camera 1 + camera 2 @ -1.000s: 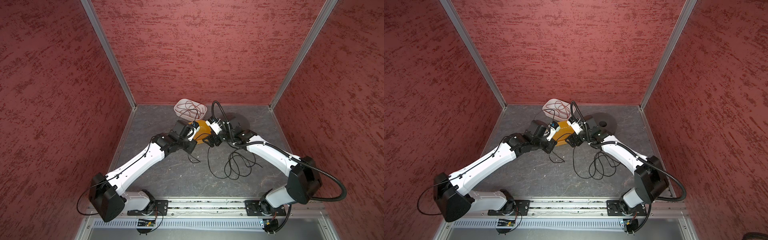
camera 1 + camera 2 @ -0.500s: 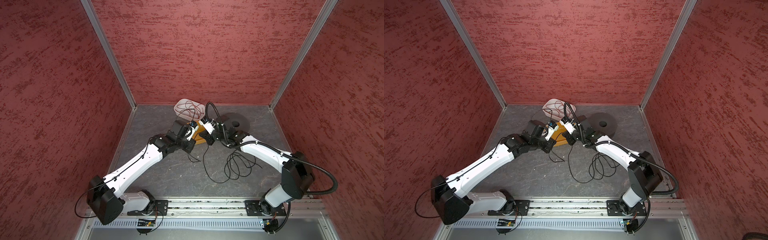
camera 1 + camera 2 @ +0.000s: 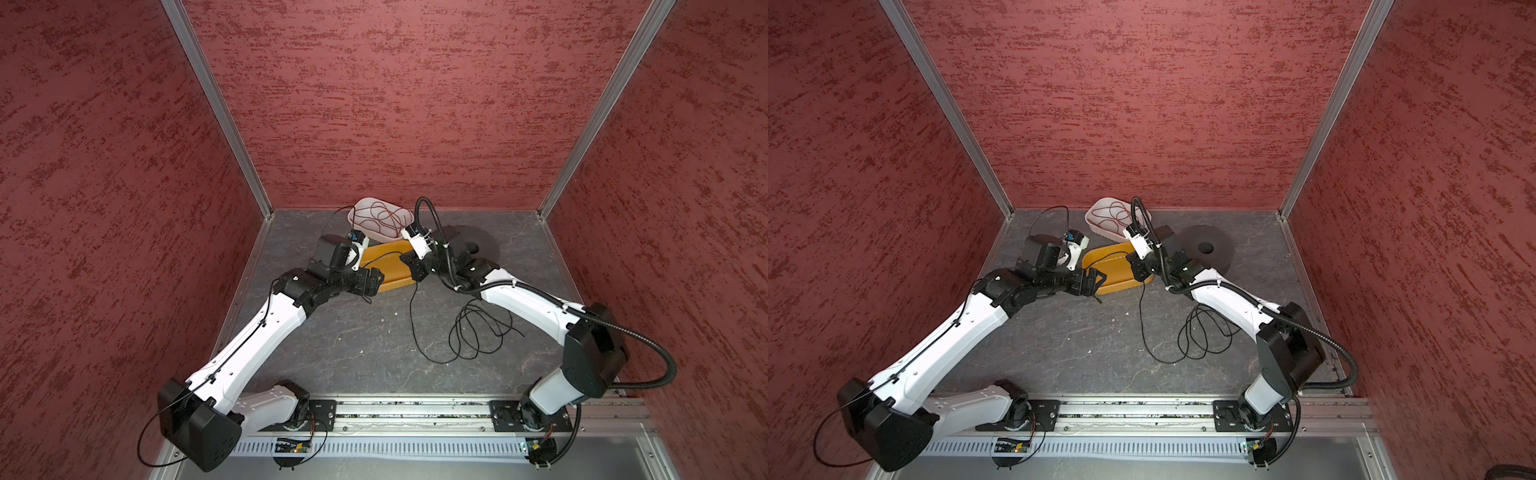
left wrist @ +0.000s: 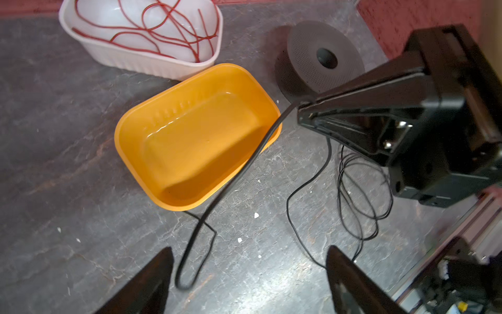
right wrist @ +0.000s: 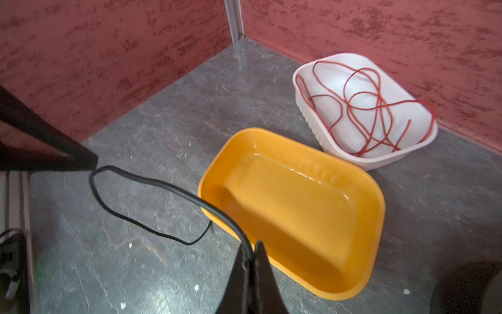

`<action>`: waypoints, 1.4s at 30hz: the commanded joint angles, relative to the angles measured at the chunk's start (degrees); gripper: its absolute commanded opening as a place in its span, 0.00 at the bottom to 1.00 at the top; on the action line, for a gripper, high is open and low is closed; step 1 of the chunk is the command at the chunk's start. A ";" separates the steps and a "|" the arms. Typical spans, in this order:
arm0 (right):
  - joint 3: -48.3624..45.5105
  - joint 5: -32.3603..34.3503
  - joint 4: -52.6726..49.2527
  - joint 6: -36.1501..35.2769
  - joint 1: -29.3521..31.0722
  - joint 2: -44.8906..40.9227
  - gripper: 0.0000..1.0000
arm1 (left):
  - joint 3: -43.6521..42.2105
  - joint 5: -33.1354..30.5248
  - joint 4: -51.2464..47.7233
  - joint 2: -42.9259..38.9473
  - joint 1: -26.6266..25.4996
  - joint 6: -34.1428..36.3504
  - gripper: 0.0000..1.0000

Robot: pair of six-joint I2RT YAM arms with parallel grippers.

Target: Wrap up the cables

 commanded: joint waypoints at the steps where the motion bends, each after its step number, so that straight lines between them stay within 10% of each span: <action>1: 5.47 4.73 -0.19 7.14 -0.12 0.86 0.00 | 2.27 3.59 -1.48 -3.15 3.05 -8.89 1.00; 11: 8.69 7.20 3.23 18.91 -0.15 2.57 0.00 | 1.23 15.76 5.29 -8.25 9.28 -25.81 0.99; 26: 1.66 -3.42 14.59 16.78 0.67 0.48 0.00 | -5.56 22.06 37.59 5.31 15.59 -47.09 0.99; 32: -6.21 -16.18 21.30 13.24 0.76 -4.59 0.00 | -5.82 20.32 43.61 12.03 20.16 -49.11 0.99; 42: -15.73 -15.57 16.89 4.86 0.76 -13.19 0.00 | -5.12 21.50 44.63 14.20 24.34 -47.05 0.83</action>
